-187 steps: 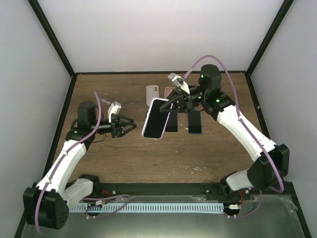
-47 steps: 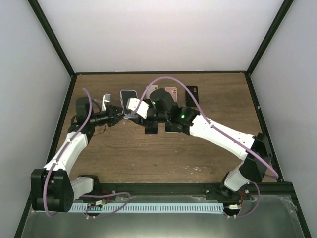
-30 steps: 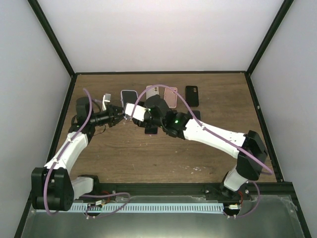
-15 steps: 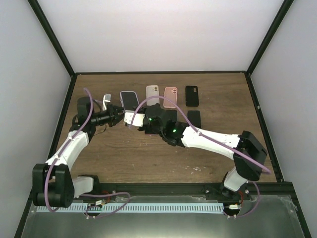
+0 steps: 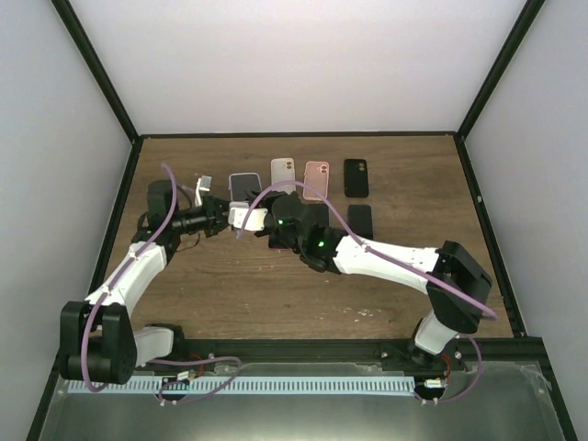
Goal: Take the phone out of the phone case
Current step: Remove the phone case from the phone, then place the phone case at the center of the board.
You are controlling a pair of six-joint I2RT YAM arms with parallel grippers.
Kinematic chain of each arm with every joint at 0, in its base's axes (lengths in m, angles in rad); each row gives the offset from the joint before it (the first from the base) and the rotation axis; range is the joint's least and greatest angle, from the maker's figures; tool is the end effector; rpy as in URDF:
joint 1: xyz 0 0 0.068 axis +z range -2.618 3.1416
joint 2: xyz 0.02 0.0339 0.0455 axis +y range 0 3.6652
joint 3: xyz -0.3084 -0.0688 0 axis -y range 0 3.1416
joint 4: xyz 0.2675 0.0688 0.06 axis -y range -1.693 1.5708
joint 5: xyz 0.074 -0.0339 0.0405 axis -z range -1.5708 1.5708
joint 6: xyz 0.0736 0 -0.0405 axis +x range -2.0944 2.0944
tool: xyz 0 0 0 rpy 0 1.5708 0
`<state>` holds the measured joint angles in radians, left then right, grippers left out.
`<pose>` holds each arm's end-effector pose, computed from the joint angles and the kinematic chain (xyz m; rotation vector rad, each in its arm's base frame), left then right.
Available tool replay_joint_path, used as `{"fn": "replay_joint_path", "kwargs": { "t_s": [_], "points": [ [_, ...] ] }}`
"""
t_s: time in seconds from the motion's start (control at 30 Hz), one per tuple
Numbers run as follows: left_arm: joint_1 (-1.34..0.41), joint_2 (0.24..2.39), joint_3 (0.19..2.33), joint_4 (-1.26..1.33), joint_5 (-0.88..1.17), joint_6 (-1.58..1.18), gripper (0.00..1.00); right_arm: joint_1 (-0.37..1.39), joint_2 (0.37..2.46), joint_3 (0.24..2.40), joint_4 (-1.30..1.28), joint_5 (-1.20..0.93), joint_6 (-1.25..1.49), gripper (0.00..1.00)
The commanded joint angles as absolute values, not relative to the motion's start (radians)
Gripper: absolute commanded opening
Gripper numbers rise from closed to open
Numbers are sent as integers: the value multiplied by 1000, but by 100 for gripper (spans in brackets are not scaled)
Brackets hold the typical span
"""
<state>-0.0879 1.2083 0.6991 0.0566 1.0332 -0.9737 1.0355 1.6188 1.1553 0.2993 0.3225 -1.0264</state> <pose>0.2673 -0.0870 0.2750 -0.2231 2.1923 -1.6749 0.2459 0.3689 0.3321 -1.3518 1.0862 -0.2728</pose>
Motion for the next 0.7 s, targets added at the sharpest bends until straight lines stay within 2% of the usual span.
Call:
{"fn": "replay_joint_path", "kwargs": {
  "t_s": [0.0,0.23,0.67],
  "points": [
    [-96,1168,712,53,1089,-909,0,1021,1620,1169,303,355,-1008,17],
    [-77,1162,711,23,1043,-878,0,1021,1579,1203,217,328,-961,1],
    [-32,1178,746,-176,779,-689,0,1037,1496,1371,-9,255,-786,1]
  ]
}}
